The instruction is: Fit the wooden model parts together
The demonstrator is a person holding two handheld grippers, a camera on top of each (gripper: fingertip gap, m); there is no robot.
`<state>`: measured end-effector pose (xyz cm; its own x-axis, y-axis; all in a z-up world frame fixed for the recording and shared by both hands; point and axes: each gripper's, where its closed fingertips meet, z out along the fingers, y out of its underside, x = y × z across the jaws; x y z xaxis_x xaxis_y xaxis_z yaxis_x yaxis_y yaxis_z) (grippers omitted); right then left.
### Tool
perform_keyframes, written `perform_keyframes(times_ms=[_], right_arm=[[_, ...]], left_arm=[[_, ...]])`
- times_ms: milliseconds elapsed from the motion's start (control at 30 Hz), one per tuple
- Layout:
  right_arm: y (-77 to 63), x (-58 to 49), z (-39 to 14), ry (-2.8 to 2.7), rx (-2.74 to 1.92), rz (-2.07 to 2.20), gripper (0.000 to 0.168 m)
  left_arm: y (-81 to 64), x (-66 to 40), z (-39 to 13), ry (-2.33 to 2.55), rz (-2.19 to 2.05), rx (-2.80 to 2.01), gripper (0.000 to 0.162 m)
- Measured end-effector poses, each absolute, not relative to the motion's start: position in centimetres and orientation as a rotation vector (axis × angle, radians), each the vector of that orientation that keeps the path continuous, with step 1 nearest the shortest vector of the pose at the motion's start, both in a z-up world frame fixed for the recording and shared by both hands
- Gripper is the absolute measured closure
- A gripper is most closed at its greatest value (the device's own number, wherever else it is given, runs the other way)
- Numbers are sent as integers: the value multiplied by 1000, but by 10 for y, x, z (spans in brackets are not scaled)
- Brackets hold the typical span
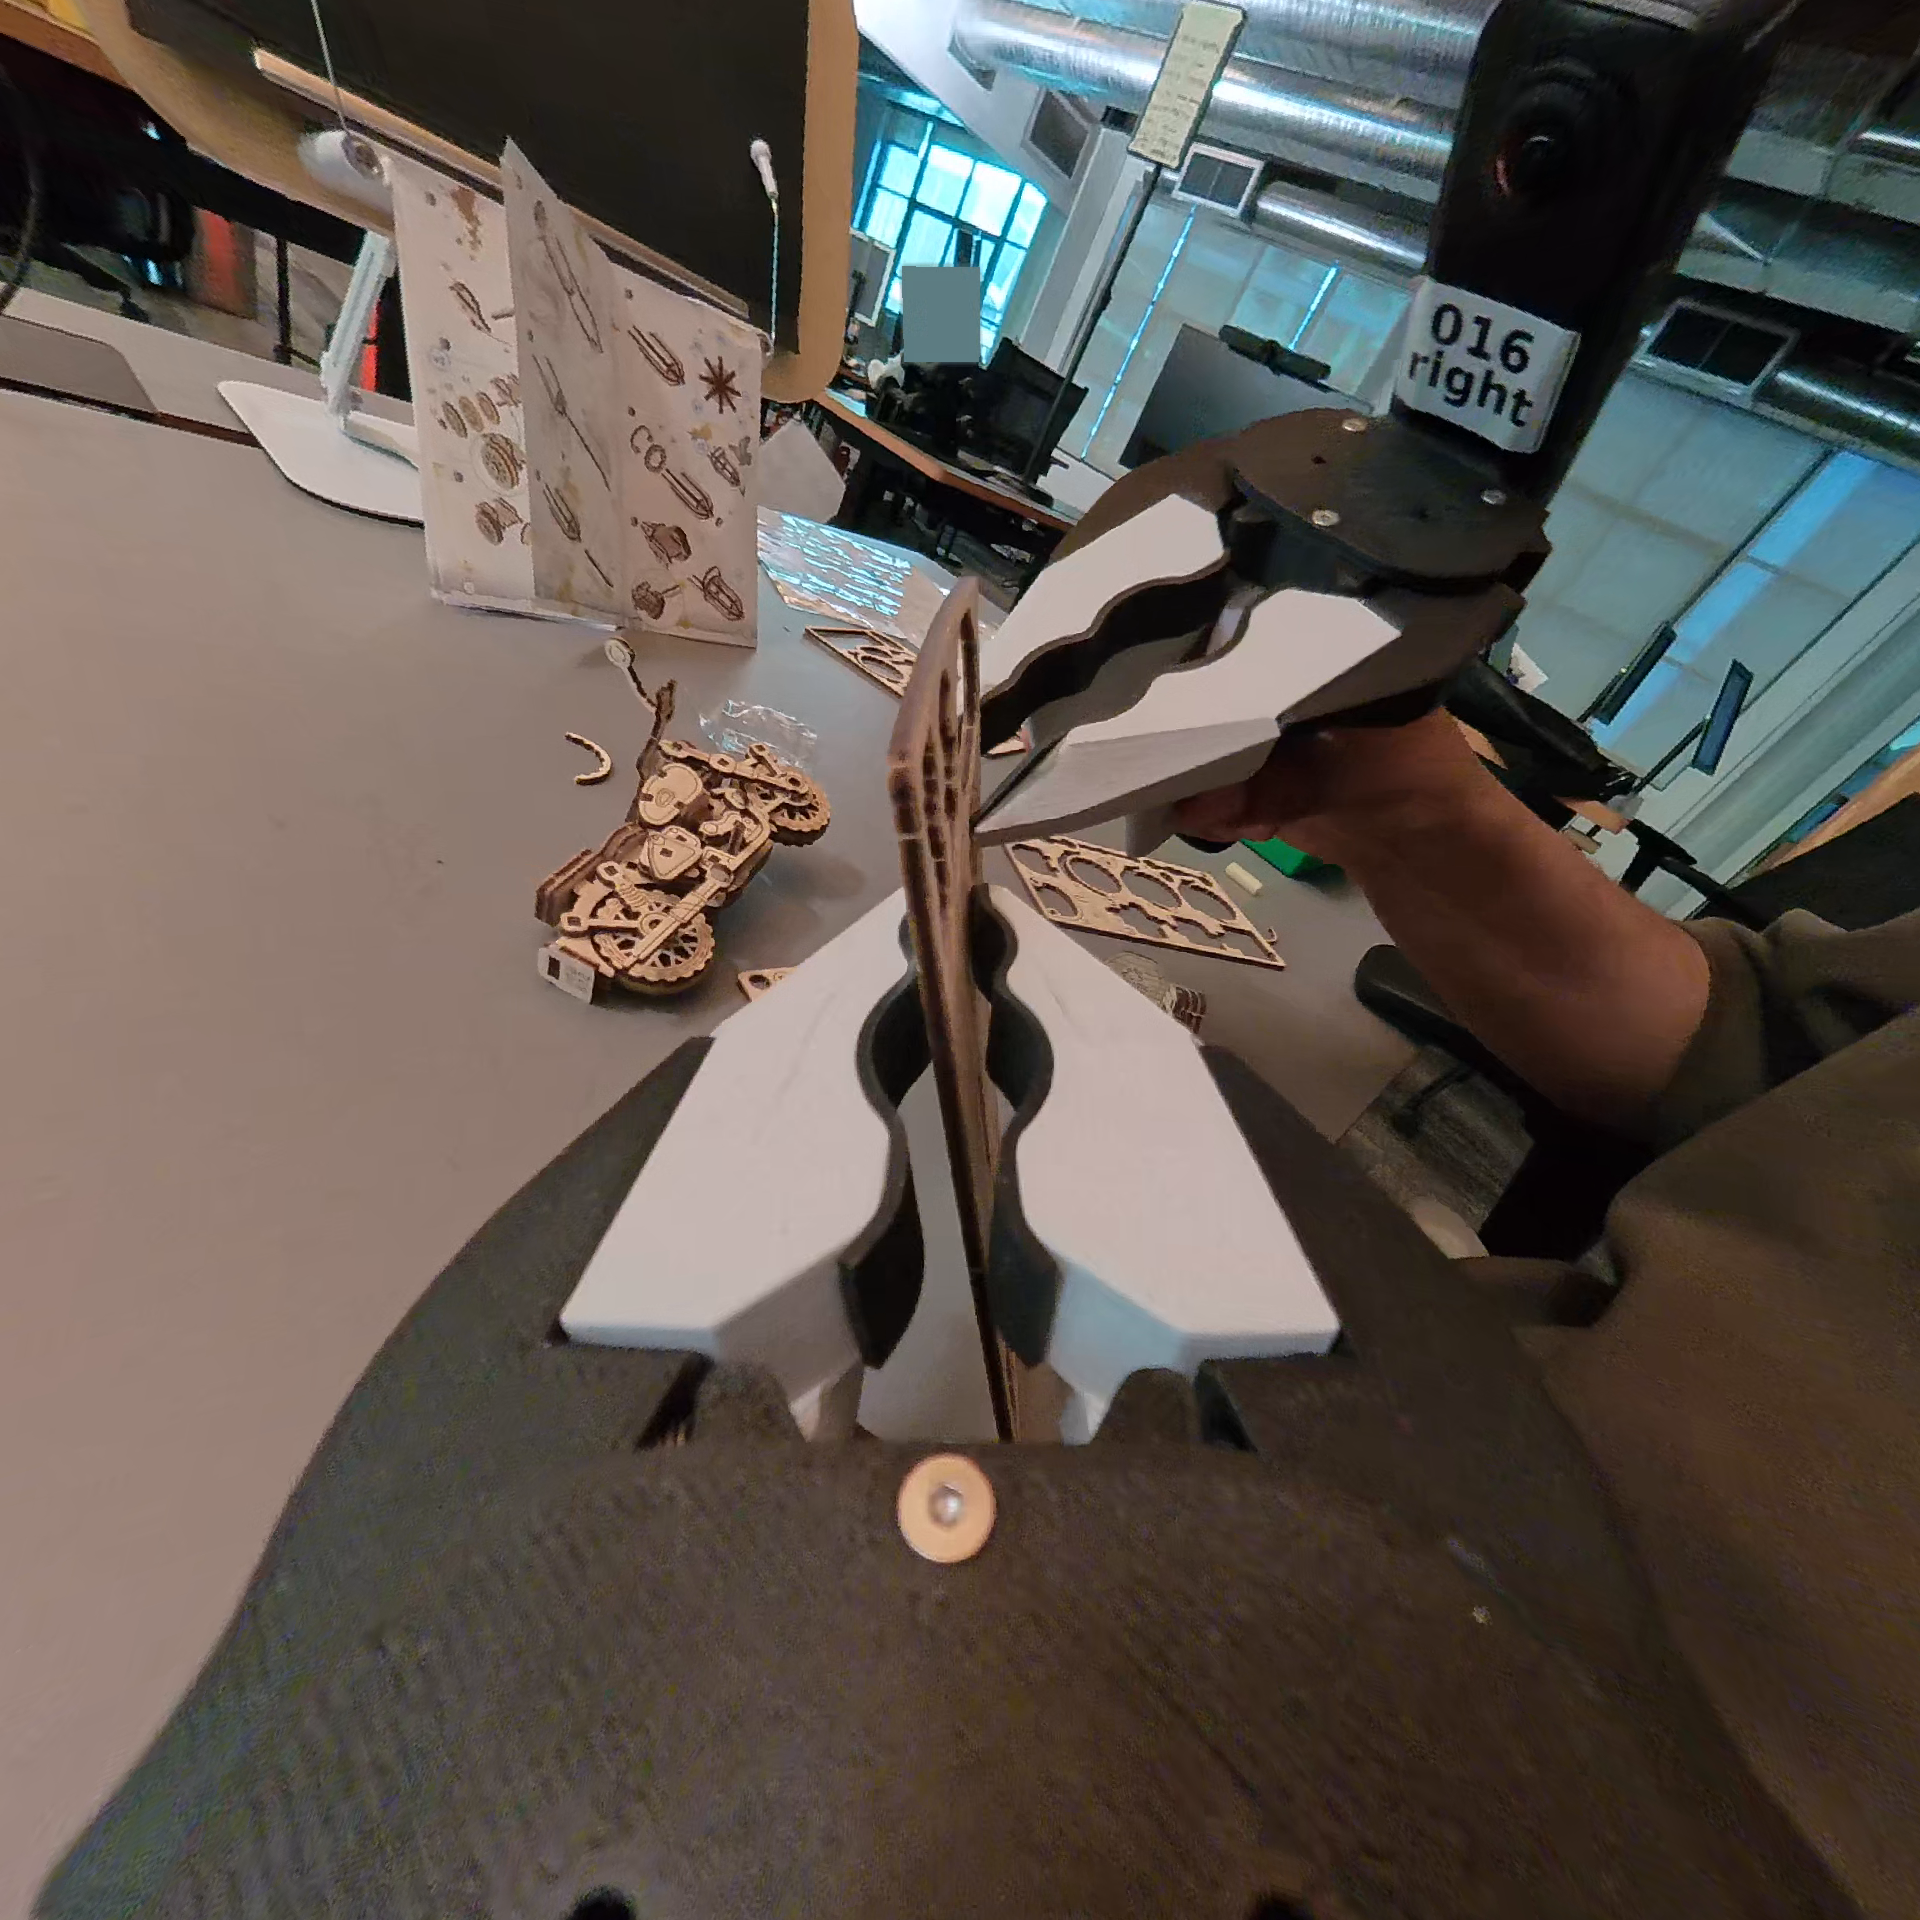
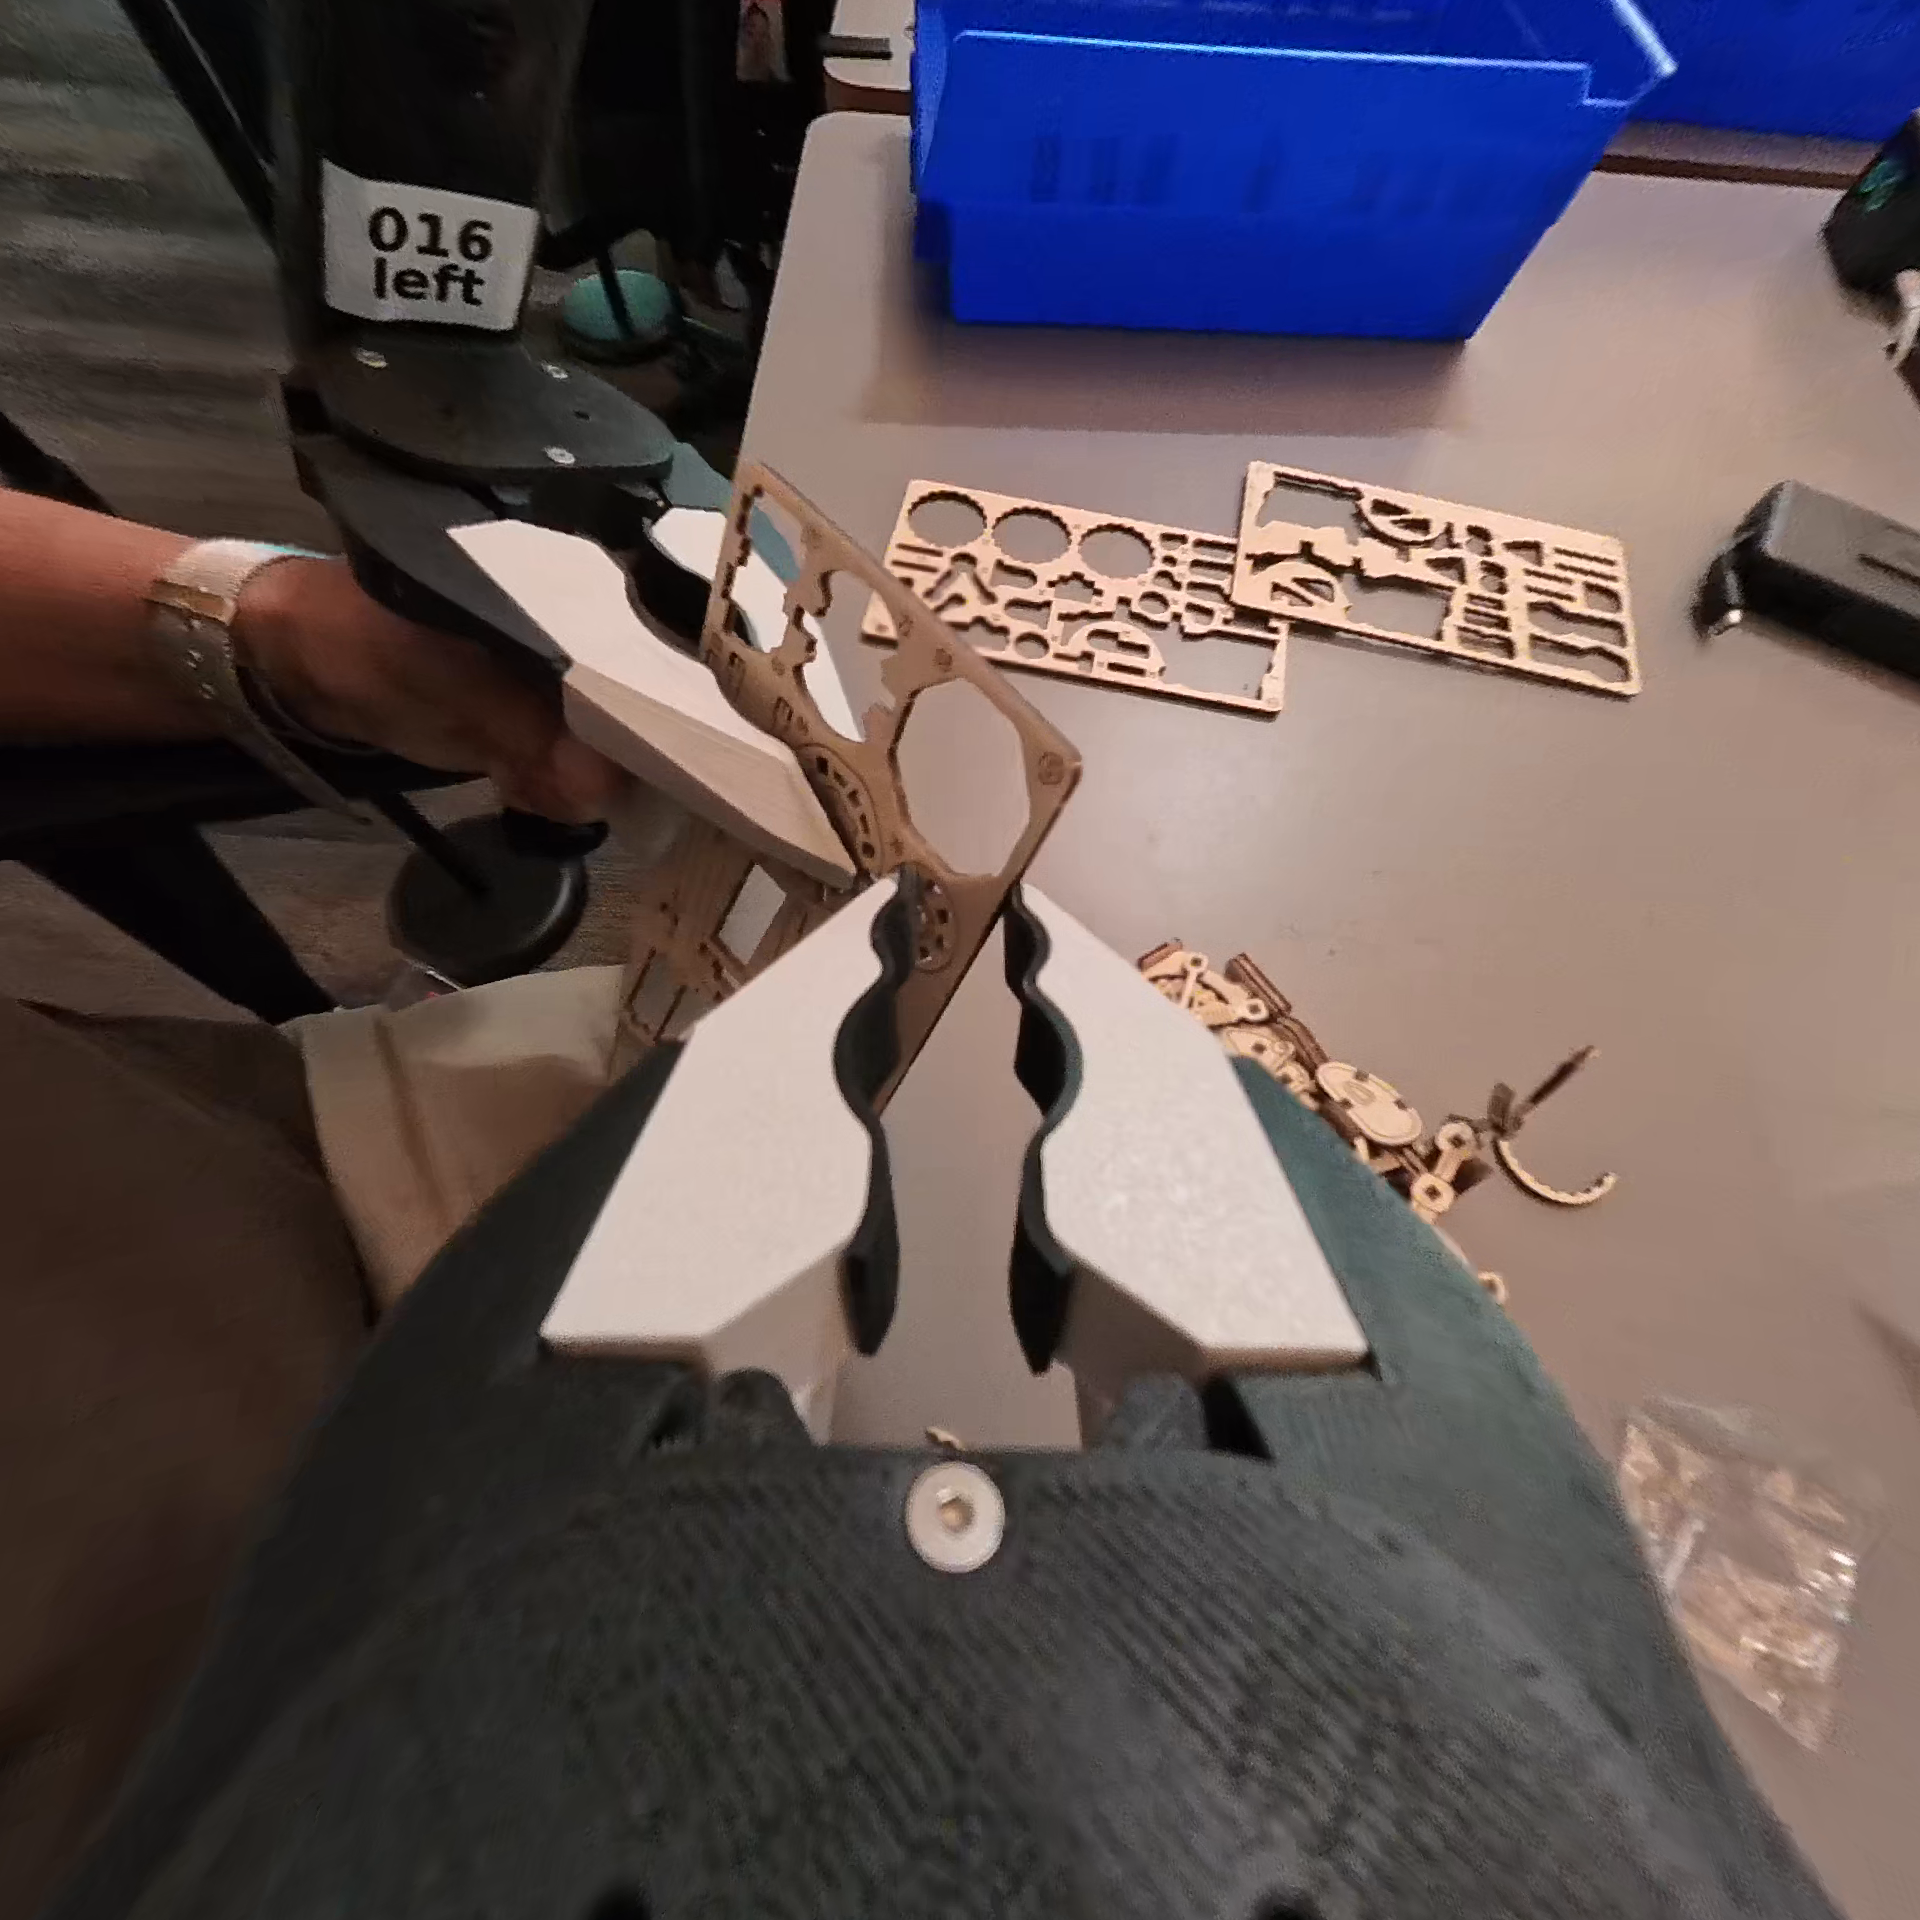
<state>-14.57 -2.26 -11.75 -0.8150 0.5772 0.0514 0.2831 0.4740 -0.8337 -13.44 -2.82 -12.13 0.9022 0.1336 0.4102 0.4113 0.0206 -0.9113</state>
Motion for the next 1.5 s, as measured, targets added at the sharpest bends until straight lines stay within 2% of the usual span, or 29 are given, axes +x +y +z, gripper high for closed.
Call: perform_keyframes(times_ms=[200, 367, 700, 800, 867, 900, 967, 1000, 1100, 1133, 1300, 1500], right_arm=[[-16, -156, -127, -2308, -632, 1023, 157], [-18, -155, -106, -2286, -712, 1193, 160], [-10, -150, -77, -2227, -794, 1561, 149], [-25, -142, -89, -2332, -871, 1690, 132], [-38, -133, -99, -2416, -881, 1757, 128], [-44, -131, -102, -2442, -889, 1786, 135], [-48, -128, -106, -2465, -896, 1834, 163], [-48, -127, -103, -2459, -914, 1880, 166], [-24, -135, -77, -2324, -999, 2019, 167], [-8, -139, -65, -2247, -1020, 2040, 167], [106, -147, -23, -1880, -1162, 1935, 168], [261, -119, -69, -1526, -1518, 1510, 167]], left_arm=[[-25, -134, -129, -443, -184, -1597, 160], [-31, -141, -112, -472, -235, -1500, 162], [-52, -158, -94, -555, -420, -1275, 162], [-69, -168, -79, -578, -523, -1106, 162], [-74, -168, -75, -574, -562, -1056, 162], [-74, -167, -73, -564, -580, -1044, 162], [-73, -162, -68, -542, -594, -1015, 162], [-73, -163, -67, -546, -583, -1010, 156], [-73, -173, -73, -607, -448, -1069, 114], [-74, -176, -76, -616, -389, -1100, 109], [-71, -183, -96, -631, -102, -1320, 109], [-50, -179, -140, -583, 162, -1654, 113]])
